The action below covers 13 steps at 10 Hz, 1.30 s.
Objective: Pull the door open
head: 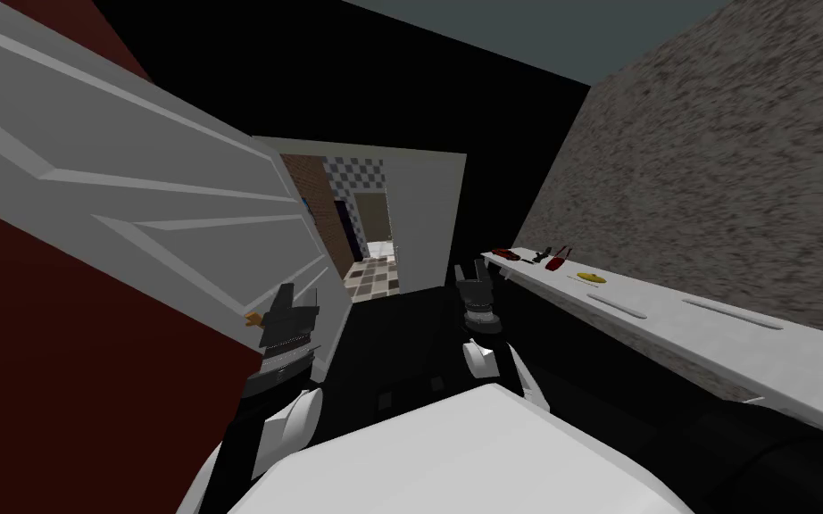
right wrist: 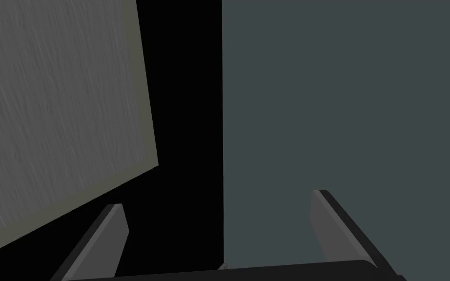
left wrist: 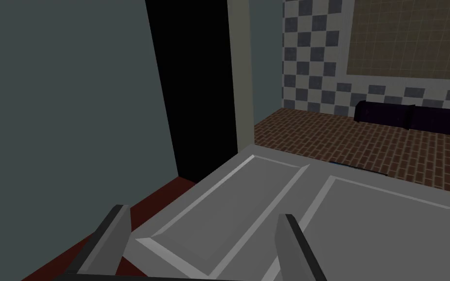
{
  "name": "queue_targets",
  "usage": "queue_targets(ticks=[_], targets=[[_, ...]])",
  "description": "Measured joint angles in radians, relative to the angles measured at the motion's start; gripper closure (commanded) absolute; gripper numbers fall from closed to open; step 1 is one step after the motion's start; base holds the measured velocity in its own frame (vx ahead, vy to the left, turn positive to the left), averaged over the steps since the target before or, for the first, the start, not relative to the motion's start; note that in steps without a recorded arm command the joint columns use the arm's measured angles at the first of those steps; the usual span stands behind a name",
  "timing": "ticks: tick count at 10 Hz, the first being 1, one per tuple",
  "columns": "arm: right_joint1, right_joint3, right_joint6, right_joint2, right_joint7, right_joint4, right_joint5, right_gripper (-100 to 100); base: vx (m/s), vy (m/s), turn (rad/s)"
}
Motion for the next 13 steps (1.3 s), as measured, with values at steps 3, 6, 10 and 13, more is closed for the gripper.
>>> queue_targets(ticks=[3,6,10,13], targets=[[-0.02,-0.006,-0.008,-0.026,-0.044,0.063,-0.039,-100,0.129,0.004,0.105],[-0.04,-0.008,-0.018,-0.043,-0.089,0.128,-0.076,-100,0.138,0.01,0.1],[-0.061,-0.015,-0.027,-0.066,-0.154,0.205,-0.128,-100,0.105,0.011,0.089],[-0.076,-0.021,-0.038,-0.079,-0.195,0.261,-0.162,-100,0.098,-0.003,0.084]])
